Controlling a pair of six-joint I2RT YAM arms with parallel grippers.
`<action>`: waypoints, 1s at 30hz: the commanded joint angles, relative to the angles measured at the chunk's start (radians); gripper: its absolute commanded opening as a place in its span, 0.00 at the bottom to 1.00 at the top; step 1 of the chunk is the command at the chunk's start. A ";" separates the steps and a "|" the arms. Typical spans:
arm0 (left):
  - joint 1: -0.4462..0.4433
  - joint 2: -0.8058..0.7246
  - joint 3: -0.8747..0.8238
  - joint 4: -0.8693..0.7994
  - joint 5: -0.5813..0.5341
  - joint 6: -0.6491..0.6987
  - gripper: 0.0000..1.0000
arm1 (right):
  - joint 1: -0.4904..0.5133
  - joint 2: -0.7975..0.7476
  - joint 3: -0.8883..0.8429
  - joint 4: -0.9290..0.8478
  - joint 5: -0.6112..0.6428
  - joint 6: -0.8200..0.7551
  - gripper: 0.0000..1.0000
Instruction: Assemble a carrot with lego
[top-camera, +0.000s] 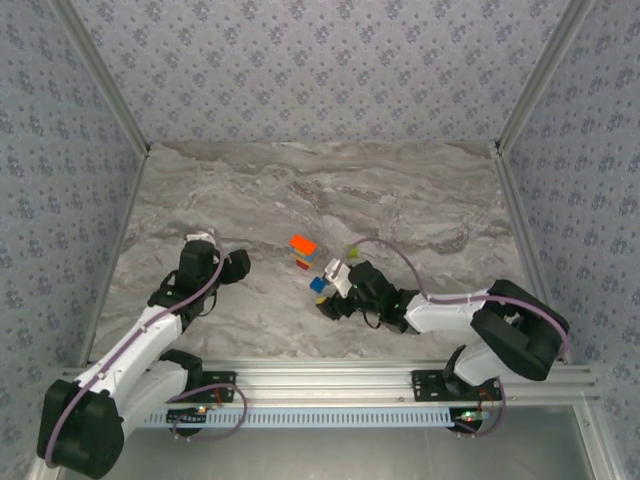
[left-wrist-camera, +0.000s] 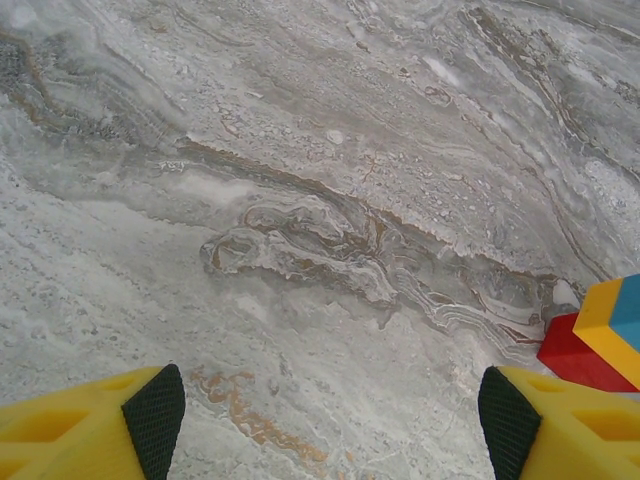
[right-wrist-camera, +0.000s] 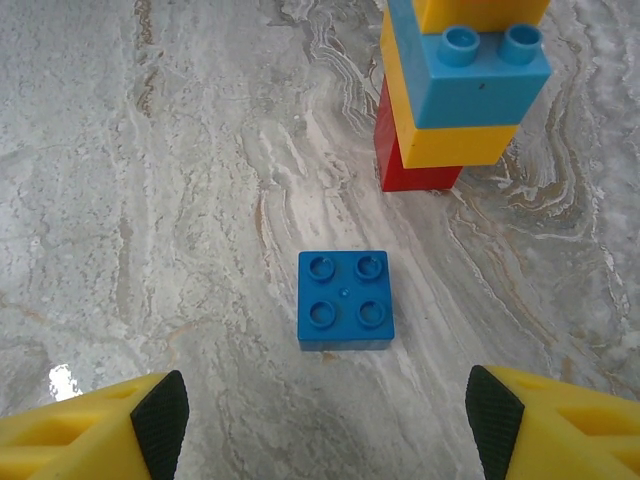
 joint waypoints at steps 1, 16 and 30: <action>0.007 0.007 0.016 0.008 0.023 0.001 0.80 | 0.004 0.014 -0.043 0.123 0.014 0.000 0.79; 0.007 -0.055 0.152 -0.183 0.000 -0.016 0.80 | 0.031 0.149 -0.128 0.337 0.050 -0.065 0.83; 0.006 0.058 0.179 -0.128 0.015 -0.010 0.80 | -0.007 0.387 -0.084 0.475 0.009 -0.047 0.80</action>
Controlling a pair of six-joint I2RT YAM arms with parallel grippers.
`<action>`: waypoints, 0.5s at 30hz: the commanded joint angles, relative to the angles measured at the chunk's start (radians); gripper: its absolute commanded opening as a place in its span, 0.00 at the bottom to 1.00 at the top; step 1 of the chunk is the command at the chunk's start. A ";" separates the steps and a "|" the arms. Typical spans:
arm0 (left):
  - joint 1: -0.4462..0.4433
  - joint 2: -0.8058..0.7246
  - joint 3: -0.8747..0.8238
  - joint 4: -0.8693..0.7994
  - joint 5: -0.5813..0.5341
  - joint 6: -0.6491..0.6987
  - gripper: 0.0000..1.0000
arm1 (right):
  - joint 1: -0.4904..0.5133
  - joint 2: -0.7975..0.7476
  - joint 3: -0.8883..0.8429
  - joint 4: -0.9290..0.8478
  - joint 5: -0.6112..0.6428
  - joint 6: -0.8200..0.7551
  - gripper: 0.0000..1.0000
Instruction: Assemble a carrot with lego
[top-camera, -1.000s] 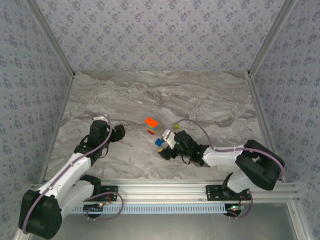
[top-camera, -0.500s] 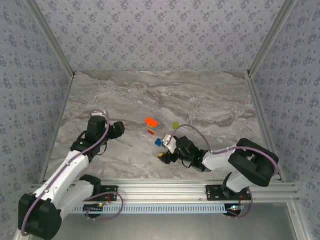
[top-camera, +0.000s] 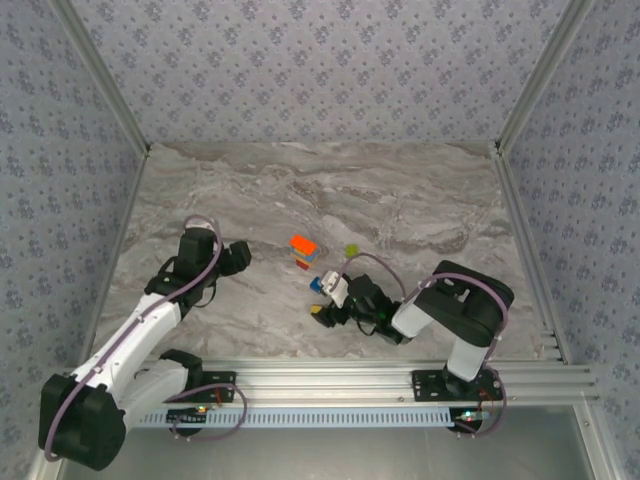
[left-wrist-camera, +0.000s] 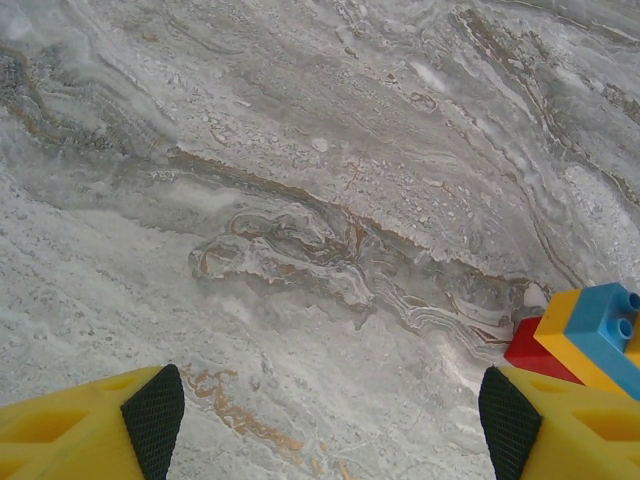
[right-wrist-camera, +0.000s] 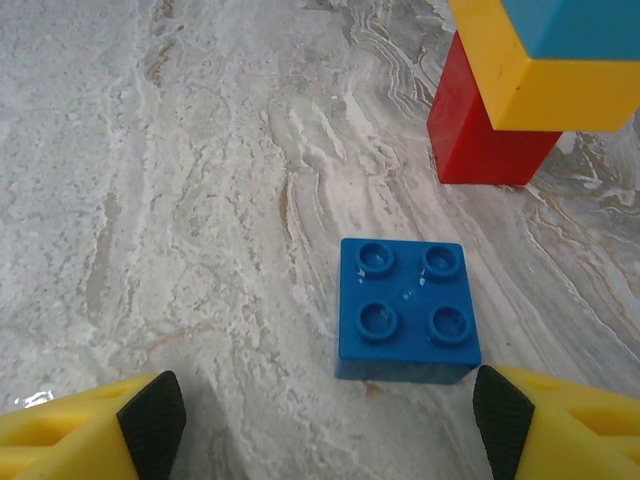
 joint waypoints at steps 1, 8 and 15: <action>0.007 0.009 0.034 0.021 0.002 0.009 0.81 | -0.023 0.069 0.008 -0.040 0.023 0.000 0.80; 0.007 0.015 0.018 0.029 0.001 0.016 0.80 | -0.068 0.131 0.018 0.035 -0.031 0.025 0.74; 0.007 -0.006 0.016 0.007 -0.008 0.030 0.80 | -0.090 0.186 0.043 0.061 -0.088 0.043 0.53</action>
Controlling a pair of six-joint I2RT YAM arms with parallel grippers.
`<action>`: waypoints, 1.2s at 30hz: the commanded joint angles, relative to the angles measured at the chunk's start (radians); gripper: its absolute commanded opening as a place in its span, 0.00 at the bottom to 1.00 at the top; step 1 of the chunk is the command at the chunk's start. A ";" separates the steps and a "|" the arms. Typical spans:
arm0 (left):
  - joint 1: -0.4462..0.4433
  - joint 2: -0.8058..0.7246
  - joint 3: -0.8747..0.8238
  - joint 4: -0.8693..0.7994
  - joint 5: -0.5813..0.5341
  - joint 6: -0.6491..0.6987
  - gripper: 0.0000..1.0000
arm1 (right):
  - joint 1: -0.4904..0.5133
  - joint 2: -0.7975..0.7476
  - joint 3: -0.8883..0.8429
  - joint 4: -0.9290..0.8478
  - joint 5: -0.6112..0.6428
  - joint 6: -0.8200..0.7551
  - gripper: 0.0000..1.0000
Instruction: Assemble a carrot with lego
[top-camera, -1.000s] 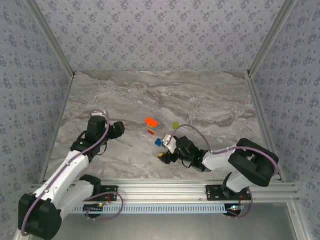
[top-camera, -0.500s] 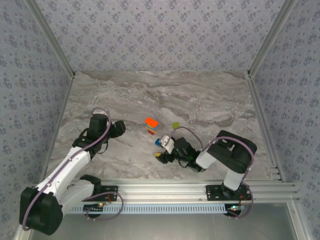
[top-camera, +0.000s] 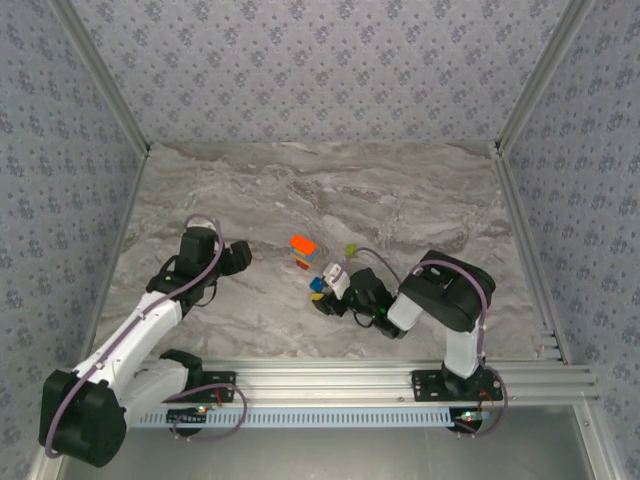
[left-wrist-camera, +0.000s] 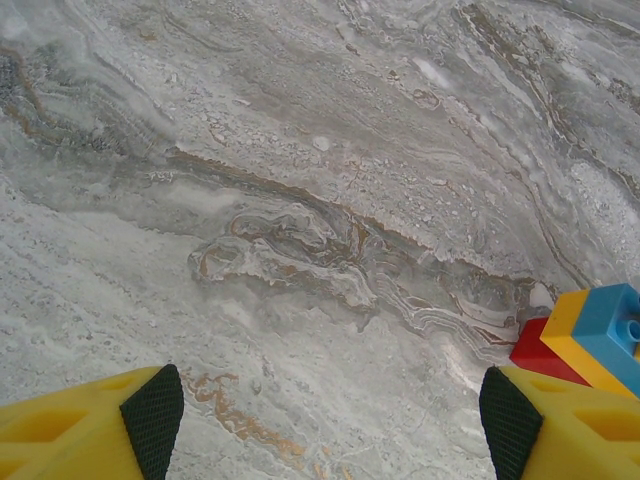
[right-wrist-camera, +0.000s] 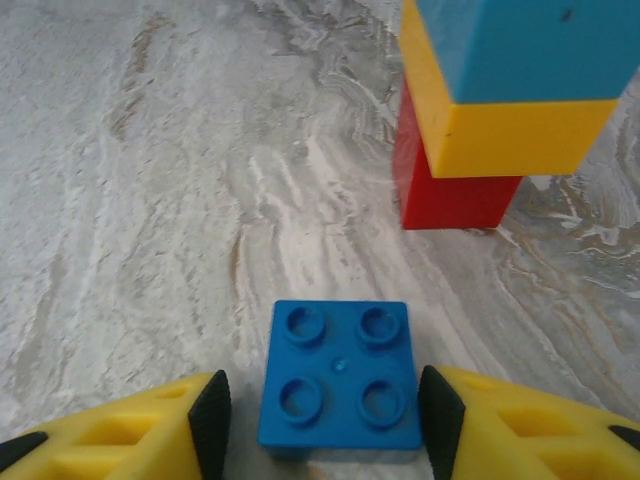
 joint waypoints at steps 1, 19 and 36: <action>0.007 -0.029 0.013 -0.005 -0.010 0.022 0.81 | -0.014 0.059 0.007 -0.104 0.005 0.017 0.51; 0.008 -0.109 -0.016 -0.047 -0.031 0.029 0.81 | -0.002 0.075 0.060 -0.171 -0.022 0.017 0.40; 0.014 -0.110 -0.056 0.026 -0.038 0.035 0.81 | 0.043 -0.309 -0.011 -0.476 0.025 0.077 0.23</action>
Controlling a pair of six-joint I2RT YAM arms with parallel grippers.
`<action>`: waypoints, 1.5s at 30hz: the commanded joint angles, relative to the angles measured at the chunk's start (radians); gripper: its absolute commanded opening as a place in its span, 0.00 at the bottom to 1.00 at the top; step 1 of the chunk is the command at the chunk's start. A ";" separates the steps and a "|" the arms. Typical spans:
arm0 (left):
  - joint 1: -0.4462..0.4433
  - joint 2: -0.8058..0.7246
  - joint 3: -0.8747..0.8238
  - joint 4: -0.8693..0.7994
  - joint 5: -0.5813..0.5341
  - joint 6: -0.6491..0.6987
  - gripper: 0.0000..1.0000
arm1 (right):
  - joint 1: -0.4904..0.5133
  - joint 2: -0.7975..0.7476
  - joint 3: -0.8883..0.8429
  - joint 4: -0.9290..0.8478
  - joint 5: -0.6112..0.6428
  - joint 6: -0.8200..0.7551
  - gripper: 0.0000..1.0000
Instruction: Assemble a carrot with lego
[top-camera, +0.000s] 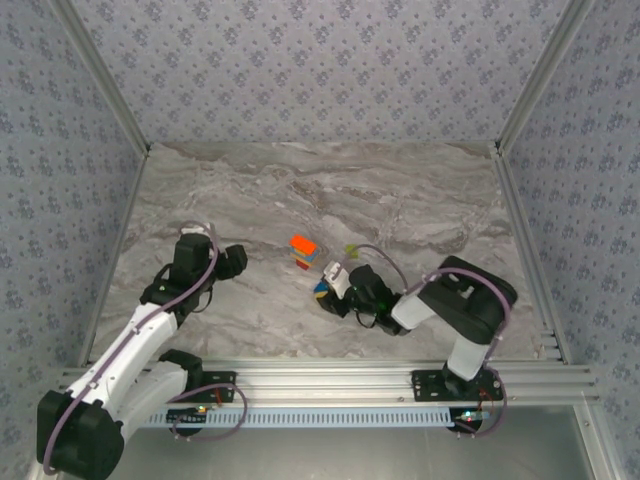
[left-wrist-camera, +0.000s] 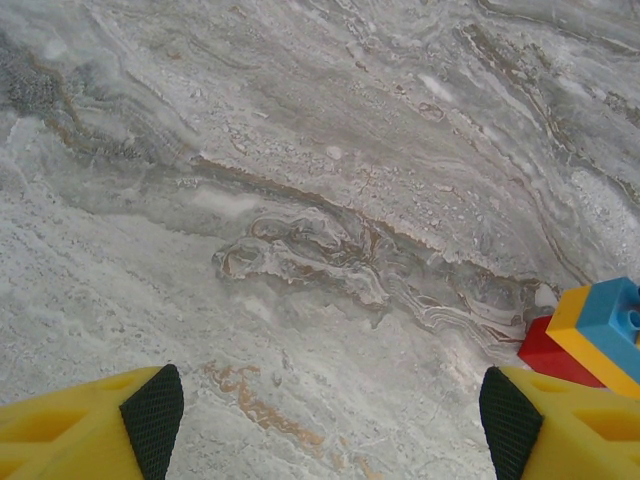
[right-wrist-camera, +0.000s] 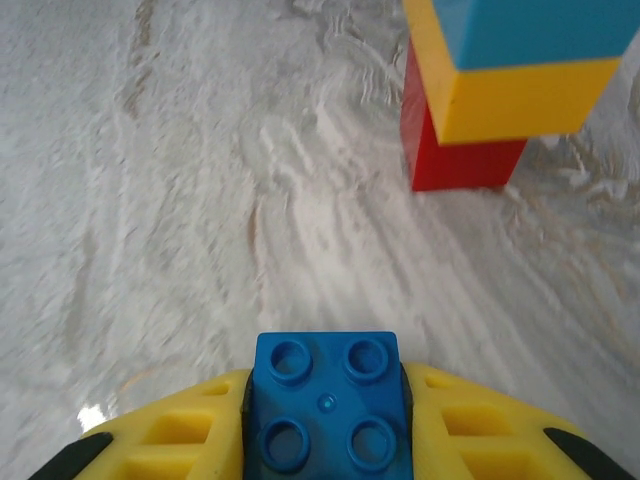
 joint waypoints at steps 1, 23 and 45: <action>0.007 -0.013 -0.014 0.049 -0.017 0.019 0.81 | 0.026 -0.162 -0.013 -0.217 0.029 0.030 0.23; -0.047 0.242 0.236 0.185 0.000 0.097 0.59 | -0.034 -0.443 0.430 -0.916 0.005 -0.111 0.23; -0.128 0.384 0.239 0.357 0.358 0.239 0.53 | -0.088 -0.193 0.576 -0.827 0.077 -0.107 0.22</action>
